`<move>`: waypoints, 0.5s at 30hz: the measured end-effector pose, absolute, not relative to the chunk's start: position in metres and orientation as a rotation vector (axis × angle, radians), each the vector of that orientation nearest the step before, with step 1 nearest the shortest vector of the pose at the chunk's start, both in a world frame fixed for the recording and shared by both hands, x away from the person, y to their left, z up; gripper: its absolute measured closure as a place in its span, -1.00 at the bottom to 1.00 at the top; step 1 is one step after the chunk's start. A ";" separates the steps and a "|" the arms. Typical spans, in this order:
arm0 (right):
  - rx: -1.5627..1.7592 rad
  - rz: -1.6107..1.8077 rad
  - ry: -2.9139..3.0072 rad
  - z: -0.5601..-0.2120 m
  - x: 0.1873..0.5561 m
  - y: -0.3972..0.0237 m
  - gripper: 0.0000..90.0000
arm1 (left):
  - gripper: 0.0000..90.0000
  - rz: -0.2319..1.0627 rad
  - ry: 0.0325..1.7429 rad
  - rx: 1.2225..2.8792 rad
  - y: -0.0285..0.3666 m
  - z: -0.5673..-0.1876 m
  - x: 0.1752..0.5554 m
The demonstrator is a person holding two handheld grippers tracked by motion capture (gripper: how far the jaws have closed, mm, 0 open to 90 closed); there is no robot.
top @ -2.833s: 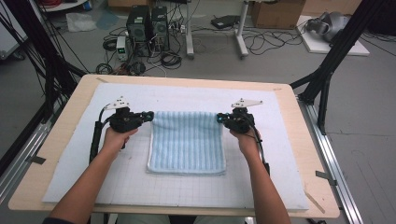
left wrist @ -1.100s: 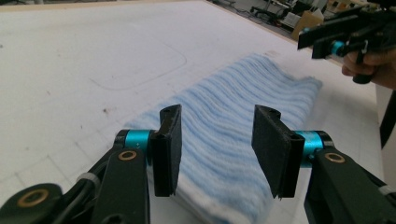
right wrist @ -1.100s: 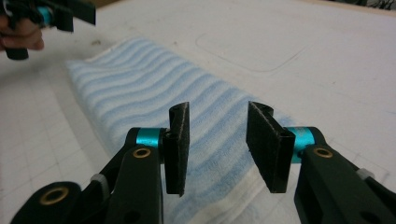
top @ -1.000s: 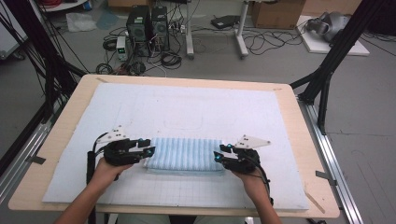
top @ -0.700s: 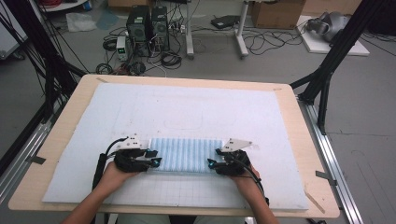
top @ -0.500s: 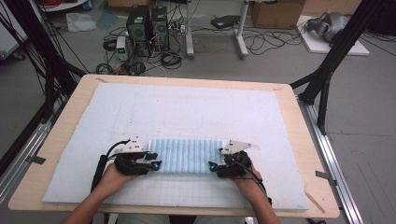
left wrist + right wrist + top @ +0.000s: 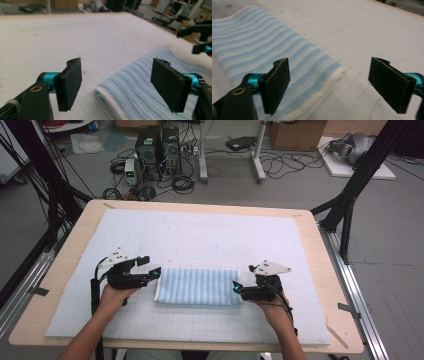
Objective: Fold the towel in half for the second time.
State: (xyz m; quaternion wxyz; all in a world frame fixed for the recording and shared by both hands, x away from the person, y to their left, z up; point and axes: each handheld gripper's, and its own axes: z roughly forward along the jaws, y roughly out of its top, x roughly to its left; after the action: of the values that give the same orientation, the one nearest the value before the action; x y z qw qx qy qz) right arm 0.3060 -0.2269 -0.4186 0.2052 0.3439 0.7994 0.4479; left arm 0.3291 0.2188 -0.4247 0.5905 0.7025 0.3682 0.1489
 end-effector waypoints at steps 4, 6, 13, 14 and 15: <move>0.993 1.229 2.179 -0.416 0.308 -0.239 -0.74 | -0.56 0.370 0.856 1.597 0.230 -0.423 0.330; 1.005 1.208 2.166 -0.416 0.308 -0.245 -0.74 | -0.56 0.381 0.843 1.593 0.234 -0.422 0.329; 1.085 1.211 2.081 -0.414 0.303 -0.271 -0.75 | -0.55 0.435 0.860 1.566 0.248 -0.422 0.326; 1.095 1.220 2.065 -0.413 0.303 -0.274 -0.75 | -0.55 0.439 0.865 1.563 0.249 -0.422 0.325; 1.110 1.229 2.052 -0.413 0.302 -0.277 -0.75 | -0.55 0.446 0.866 1.565 0.251 -0.422 0.324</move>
State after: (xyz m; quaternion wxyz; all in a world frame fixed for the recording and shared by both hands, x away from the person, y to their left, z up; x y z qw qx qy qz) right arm 0.3024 -0.2771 -0.4129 0.2496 0.4076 0.7536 0.4512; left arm 0.3245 0.2510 -0.4218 0.6046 0.6762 0.3741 0.1930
